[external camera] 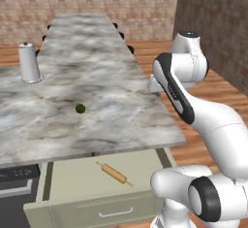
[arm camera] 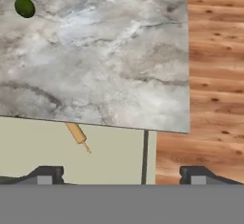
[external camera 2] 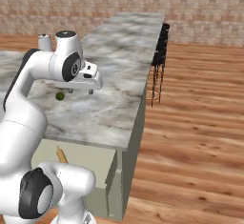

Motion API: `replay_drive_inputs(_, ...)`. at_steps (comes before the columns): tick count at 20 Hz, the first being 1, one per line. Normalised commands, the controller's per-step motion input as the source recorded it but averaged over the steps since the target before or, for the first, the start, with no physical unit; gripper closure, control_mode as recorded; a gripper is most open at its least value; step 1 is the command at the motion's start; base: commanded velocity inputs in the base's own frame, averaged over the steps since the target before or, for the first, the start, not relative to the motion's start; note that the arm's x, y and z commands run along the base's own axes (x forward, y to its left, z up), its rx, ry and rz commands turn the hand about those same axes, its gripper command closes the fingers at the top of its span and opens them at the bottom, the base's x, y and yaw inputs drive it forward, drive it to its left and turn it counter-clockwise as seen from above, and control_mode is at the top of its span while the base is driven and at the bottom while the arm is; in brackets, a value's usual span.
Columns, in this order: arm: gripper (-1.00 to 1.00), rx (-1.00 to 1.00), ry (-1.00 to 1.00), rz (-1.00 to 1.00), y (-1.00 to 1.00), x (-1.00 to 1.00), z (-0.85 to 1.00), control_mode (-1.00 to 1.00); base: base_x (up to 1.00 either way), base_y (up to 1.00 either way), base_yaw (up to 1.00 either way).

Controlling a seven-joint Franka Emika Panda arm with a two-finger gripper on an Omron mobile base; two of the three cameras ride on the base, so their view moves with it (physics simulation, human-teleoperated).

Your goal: Pick the rolling pin from the drawer and place it on the counter.

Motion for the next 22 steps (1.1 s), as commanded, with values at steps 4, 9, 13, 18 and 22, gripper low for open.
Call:
replay_drive_inputs(4,-1.0,0.0,0.0,0.0,0.0,0.0,0.0,1.0,-0.08,-0.79,0.36)
replay_drive_inputs(9,-1.0,0.0,0.0,0.0,0.0,0.0,0.0,1.0,-0.11,-0.77,0.46)
replay_drive_inputs(13,-1.0,0.0,0.0,0.0,0.0,0.0,0.0,1.0,-0.03,-0.58,0.5)
replay_drive_inputs(18,-1.0,0.0,0.0,0.0,0.0,0.0,0.0,1.0,0.0,-0.57,0.5)
replay_drive_inputs(22,-1.0,0.0,0.0,0.0,0.0,0.0,0.0,1.0,0.0,-0.52,0.5)
